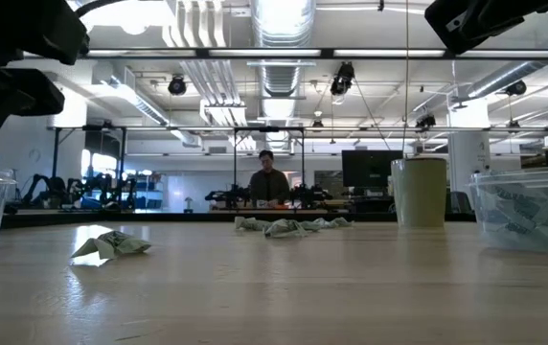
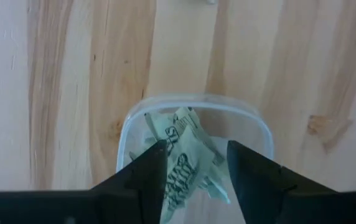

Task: Pick and place Stevia / Truvia into bins
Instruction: Put the stevia packet into the right transparent container

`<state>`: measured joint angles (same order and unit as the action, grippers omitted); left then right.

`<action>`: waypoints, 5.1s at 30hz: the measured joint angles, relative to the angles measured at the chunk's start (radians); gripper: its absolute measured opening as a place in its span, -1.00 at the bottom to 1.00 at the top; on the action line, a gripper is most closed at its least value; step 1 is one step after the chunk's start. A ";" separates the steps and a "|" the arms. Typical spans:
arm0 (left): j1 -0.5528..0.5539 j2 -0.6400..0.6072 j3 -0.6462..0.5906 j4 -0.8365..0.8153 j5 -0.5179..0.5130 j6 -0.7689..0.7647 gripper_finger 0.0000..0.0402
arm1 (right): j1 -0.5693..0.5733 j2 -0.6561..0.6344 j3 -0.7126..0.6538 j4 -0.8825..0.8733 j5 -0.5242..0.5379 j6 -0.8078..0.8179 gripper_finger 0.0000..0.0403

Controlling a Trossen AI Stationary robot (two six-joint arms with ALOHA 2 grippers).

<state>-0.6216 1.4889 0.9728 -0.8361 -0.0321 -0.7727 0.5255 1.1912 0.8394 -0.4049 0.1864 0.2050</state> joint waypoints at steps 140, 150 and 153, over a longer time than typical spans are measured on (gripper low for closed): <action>0.052 -0.135 -0.049 0.000 -0.999 0.292 -0.22 | -0.416 0.419 0.397 -0.409 -0.220 -0.258 -0.96; 0.052 -0.135 -0.049 0.055 -1.000 0.338 -0.22 | -0.239 0.323 0.264 -0.407 -0.212 0.003 -0.96; 0.052 -0.135 -0.049 0.087 -1.001 0.369 -0.22 | -0.196 0.292 0.211 -0.406 -0.210 0.099 -0.96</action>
<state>-0.5694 1.3540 0.9241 -0.7494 -1.0327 -0.4041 0.3295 1.4835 1.0501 -0.8108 -0.0240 0.3042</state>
